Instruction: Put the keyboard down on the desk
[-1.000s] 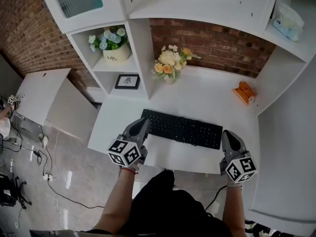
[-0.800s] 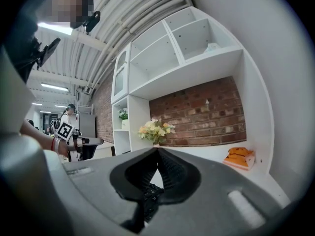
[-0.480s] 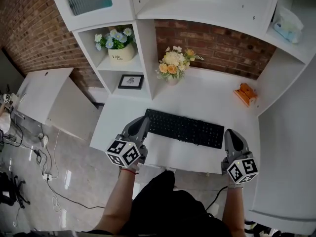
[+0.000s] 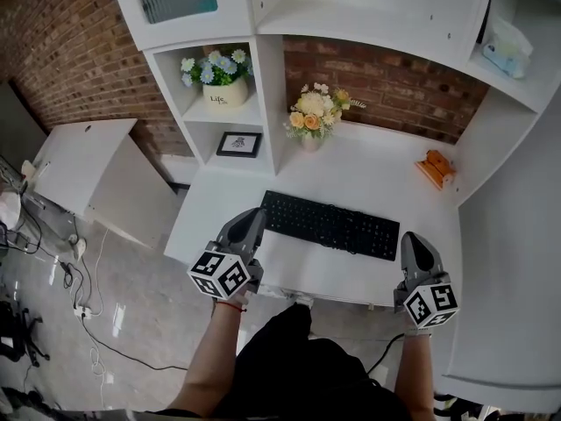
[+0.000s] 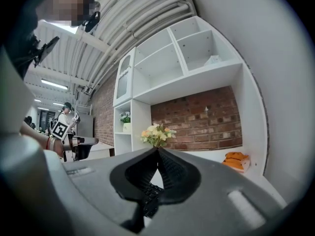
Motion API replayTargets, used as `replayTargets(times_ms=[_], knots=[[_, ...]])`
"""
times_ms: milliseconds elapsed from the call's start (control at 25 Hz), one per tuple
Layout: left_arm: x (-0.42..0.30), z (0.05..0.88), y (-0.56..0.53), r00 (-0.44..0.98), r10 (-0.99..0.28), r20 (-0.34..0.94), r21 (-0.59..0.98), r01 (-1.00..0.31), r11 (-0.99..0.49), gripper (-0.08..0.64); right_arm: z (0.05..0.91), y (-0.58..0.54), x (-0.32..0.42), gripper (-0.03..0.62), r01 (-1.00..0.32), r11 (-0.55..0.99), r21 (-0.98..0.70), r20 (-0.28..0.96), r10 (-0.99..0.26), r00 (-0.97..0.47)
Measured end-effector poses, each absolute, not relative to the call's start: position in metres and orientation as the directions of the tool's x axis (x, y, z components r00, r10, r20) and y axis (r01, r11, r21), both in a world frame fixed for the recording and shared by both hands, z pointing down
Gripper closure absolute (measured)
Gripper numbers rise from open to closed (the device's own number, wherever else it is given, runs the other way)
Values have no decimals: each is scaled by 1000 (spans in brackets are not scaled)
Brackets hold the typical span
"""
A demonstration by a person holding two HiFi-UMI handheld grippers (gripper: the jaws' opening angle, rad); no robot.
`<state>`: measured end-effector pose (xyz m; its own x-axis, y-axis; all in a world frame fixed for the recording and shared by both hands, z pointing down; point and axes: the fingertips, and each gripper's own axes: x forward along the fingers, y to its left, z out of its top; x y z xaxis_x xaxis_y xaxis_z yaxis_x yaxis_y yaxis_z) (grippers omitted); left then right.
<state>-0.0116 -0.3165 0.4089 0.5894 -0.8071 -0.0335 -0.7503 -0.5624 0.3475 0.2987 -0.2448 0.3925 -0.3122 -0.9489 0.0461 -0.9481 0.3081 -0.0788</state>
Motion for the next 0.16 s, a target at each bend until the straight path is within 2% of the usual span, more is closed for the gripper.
replayTargets(times_ms=[160], knots=[[-19,406,-304,576,-817,-40,344,-759,-552,562,391,-234,294,595,-946,316,-75,40,-947,-319]])
